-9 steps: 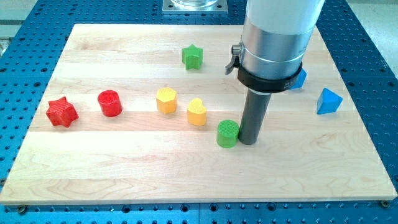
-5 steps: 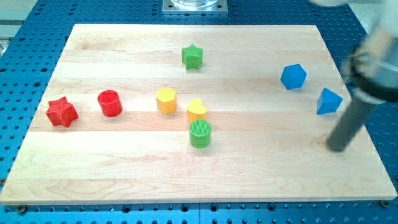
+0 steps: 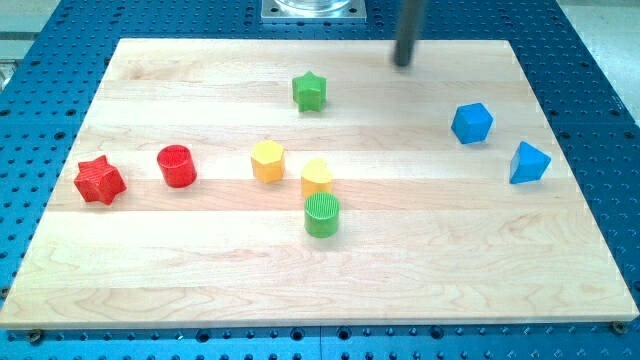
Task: Push the green star into the green circle
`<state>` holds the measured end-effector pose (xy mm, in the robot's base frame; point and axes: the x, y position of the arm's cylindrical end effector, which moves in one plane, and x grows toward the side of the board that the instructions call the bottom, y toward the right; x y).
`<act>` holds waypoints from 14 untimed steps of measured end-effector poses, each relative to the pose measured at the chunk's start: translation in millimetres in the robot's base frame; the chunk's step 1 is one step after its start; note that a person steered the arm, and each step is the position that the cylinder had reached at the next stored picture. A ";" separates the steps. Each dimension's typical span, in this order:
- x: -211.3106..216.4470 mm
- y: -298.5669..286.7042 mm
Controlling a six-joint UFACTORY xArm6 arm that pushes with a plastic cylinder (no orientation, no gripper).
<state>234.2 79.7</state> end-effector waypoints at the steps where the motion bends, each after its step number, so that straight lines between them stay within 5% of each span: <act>1: 20.7 -66.2; 2: 80.5 -71.2; 6: 119.3 -190.6; 9: 191.2 -51.7; 11: 167.5 -31.8; 13: 262.7 14.8; 14: 252.4 23.5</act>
<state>486.6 103.2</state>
